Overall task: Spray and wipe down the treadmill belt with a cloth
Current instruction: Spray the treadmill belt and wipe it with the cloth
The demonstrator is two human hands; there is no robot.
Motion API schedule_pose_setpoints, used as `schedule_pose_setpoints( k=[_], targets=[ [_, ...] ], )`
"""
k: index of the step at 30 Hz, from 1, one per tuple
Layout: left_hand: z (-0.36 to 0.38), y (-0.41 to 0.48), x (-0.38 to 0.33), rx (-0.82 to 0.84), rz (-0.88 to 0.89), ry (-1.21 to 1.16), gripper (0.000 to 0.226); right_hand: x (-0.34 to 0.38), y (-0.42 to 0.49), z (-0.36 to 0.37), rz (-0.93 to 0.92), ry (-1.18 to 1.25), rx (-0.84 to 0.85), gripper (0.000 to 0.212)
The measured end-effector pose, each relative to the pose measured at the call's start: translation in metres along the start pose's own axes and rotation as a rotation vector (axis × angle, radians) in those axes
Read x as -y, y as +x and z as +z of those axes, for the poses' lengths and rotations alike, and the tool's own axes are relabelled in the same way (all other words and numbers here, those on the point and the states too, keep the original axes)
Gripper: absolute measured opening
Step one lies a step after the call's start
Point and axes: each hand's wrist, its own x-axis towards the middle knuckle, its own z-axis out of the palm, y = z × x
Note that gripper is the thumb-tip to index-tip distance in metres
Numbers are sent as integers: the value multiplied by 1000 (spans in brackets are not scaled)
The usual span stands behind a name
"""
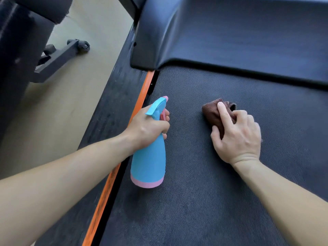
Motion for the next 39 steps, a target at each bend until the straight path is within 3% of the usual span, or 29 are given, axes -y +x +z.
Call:
schedule_pose_setpoints(
  k=[7, 11, 15, 19, 22, 25, 28, 34, 37, 39],
  targets=[
    [-6, 4, 15, -69, -14, 44, 13, 3, -1, -1, -3, -11, -29, 63],
    [-20, -1, 27, -11, 13, -16, 49, 10, 6, -5, 58, 37, -13, 62],
    [-35, -7, 35, 13, 88, -73, 72, 48, 63, 5, -2, 25, 130, 64],
    [-40, -11, 41, 19, 140, -88, 66, 99, 136, 29, 11, 18, 191, 58],
    [-45, -9, 47, -14, 133, -91, 68, 114, 130, 33, 25, -7, 157, 56],
    [-51, -3, 49, -38, 114, -115, 63, 107, 73, 29, -150, -58, 89, 56],
    [-53, 1, 48, -52, 99, -189, 68, 98, 80, 28, -268, -111, 111, 52],
    [-53, 7, 50, -49, 79, -244, 61, 113, 117, 38, -178, -156, 137, 47],
    [-53, 9, 50, -43, 60, -254, 49, 120, 101, 29, -72, -58, 150, 46],
    [-55, 10, 51, -38, 51, -246, 48, 124, 73, 24, -171, -42, 135, 48]
  ],
)
